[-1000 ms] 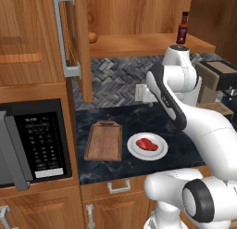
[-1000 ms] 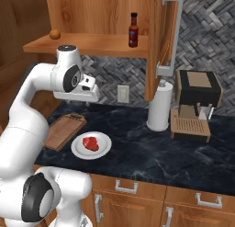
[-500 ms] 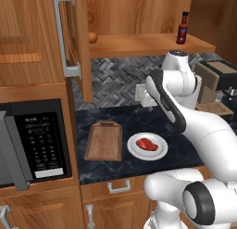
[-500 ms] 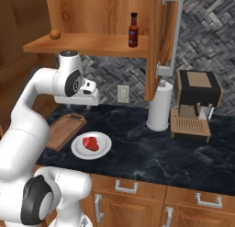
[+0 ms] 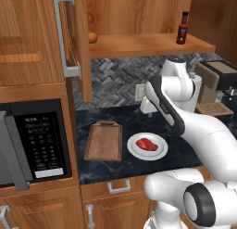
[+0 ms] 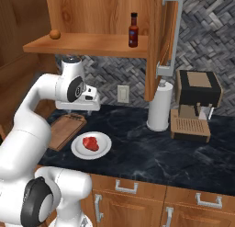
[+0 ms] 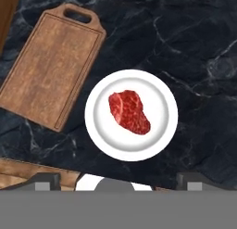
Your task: Pick the steak from the plate and place it on the cutting board. Then pick the condiment bottle from the cabinet and place it next to the cutting board.
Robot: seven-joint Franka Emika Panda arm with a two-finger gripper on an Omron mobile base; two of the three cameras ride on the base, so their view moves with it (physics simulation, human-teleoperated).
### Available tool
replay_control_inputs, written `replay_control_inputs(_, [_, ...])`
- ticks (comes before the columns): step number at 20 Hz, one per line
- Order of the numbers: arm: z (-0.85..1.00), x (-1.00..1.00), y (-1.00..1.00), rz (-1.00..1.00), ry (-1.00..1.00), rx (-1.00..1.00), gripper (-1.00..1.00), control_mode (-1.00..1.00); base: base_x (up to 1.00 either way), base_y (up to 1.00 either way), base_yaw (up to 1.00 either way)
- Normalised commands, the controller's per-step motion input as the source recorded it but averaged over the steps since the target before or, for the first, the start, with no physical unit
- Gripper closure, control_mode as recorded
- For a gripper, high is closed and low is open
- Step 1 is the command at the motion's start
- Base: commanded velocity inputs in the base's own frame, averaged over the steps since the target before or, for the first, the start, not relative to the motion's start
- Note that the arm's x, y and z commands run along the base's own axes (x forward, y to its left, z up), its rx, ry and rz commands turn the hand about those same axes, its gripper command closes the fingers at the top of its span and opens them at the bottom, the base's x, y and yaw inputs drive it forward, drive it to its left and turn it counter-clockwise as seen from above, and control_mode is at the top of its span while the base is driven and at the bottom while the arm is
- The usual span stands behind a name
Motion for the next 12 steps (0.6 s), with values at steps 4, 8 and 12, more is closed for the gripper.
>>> replay_control_inputs(4, [-0.31,0.00,0.00,0.06,0.04,0.00,-1.00,-1.00,0.00,0.00,0.00])
replay_control_inputs(8, [-0.31,0.00,0.00,0.07,0.04,0.00,-1.00,-1.00,0.00,0.00,0.00])
replay_control_inputs(12, [-0.31,0.00,0.00,0.06,0.04,0.00,-1.00,-1.00,0.00,0.00,0.00])
